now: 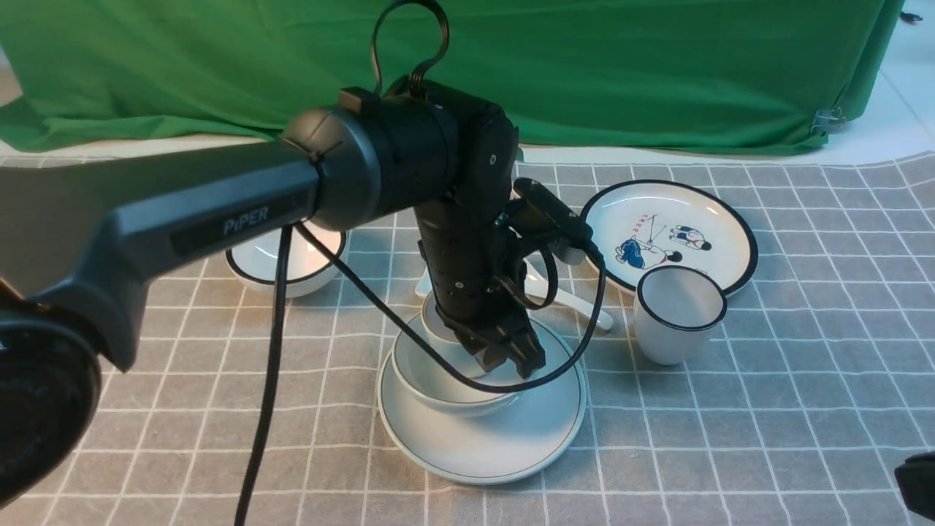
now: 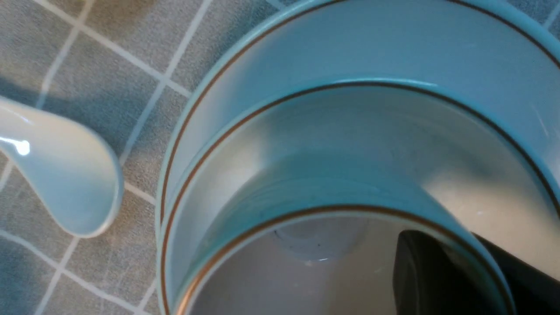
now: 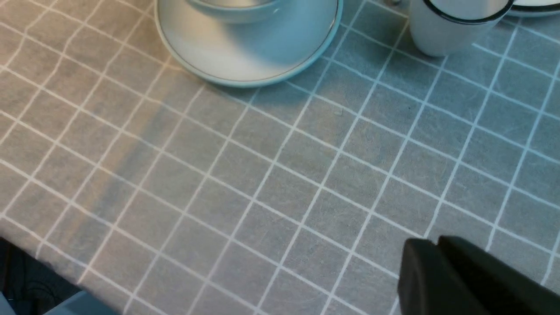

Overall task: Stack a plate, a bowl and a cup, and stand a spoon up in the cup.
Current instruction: Use the left arm to put the blue teacup into the blue rice bowl in the middle, then use the right arm to grab a blue soup spoon

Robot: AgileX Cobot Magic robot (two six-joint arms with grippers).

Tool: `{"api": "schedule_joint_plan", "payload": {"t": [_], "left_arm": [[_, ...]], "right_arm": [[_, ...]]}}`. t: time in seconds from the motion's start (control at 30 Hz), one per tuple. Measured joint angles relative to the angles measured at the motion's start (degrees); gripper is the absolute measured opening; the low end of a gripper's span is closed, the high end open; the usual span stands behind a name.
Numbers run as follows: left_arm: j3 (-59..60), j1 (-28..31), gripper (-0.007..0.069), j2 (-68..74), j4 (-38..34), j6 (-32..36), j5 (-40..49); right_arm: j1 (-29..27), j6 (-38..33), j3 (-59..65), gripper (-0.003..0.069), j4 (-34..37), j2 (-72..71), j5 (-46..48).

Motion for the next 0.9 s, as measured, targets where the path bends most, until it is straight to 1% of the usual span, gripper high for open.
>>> {"api": "schedule_joint_plan", "payload": {"t": [0.07,0.1,0.13,0.17,0.2,0.27,0.37,0.4,0.43,0.47,0.5,0.53,0.57,0.63,0.67,0.7,0.73,0.77,0.8,0.83,0.87,0.9], "left_arm": [[0.0,0.0,0.0059,0.1,0.0,0.0,-0.2],[0.0,0.0,0.0083,0.2,-0.1,0.0,-0.2],[0.0,0.0,0.0106,0.2,-0.1,-0.1,-0.1],[0.0,0.0,0.0143,0.2,-0.1,-0.3,0.1],[0.0,0.0,0.0149,0.2,-0.1,-0.4,0.2],[0.0,0.0,0.0232,0.0,-0.2,-1.8,0.7],[0.0,0.0,0.0317,-1.1,-1.0,-2.6,1.2],[0.0,0.0,0.0332,-1.3,-1.0,-2.7,1.3],[0.0,0.0,0.0364,-2.7,-2.6,-3.0,1.7],[0.0,0.0,0.0377,-3.7,-3.2,-3.2,2.0],[0.0,0.0,0.0379,-4.3,-3.3,-3.2,2.1],[0.0,0.0,0.0386,-6.1,-4.0,-4.1,2.7],[0.0,0.0,0.0373,-9.8,-4.2,-5.5,3.5],[0.2,0.0,0.0321,-15.7,-4.0,-6.7,4.2],[0.3,0.0,0.0312,-15.7,-4.0,-6.9,4.2],[0.6,0.0,0.0276,-19.0,-4.0,-7.4,4.1],[2.4,0.0,0.0169,-25.3,-3.8,-8.0,3.5],[2.4,0.0,0.0169,-26.0,-3.8,-8.1,3.4],[3.9,0.0,0.0113,-28.8,-3.8,-8.1,2.8],[7.5,0.0,0.0046,-35.4,-4.0,-8.7,1.7],[8.0,0.0,0.0042,-36.8,-4.0,-8.9,1.4],[10.0,0.0,0.0028,-39.0,-4.2,-9.2,1.1]], "right_arm": [[0.0,0.3,0.0,0.0073,0.0,0.0,0.0],[0.0,0.7,0.0,0.0088,0.0,0.0,-0.1],[0.0,1.0,0.0,0.0109,0.0,0.0,-0.1],[0.0,1.2,0.0,0.0146,0.0,0.0,-0.1],[0.0,1.2,0.0,0.0161,0.0,0.0,-0.1],[0.0,1.3,0.0,0.0280,0.0,0.0,-0.2],[0.0,1.3,0.0,0.0375,0.0,0.0,-0.4],[0.0,1.3,0.0,0.0378,0.0,0.0,-0.4],[0.0,1.3,0.0,0.0382,0.0,0.1,-0.4],[0.0,1.3,0.0,0.0377,0.0,0.4,-0.4],[0.0,1.2,-0.2,0.0370,0.0,0.7,-0.4],[0.0,0.8,-0.8,0.0346,-0.4,2.0,-0.3],[0.0,-0.2,-2.5,0.0310,-1.3,4.4,-0.3],[0.0,-2.5,-5.8,0.0266,-2.5,9.4,-0.1],[0.0,-2.8,-6.3,0.0266,-2.5,9.4,-0.1],[-0.1,-4.2,-8.1,0.0253,-2.9,12.4,0.0],[-1.1,-7.8,-12.6,0.0242,-3.0,18.4,0.2],[-1.3,-8.6,-13.6,0.0241,-3.0,19.2,0.2],[-2.1,-9.8,-15.1,0.0240,-2.9,22.1,0.2],[-4.9,-14.9,-19.8,0.0239,-1.8,29.5,0.1],[-5.3,-16.0,-20.7,0.0239,-1.6,30.3,0.1],[-6.8,-17.8,-22.0,0.0239,-0.5,33.1,0.1]]}}
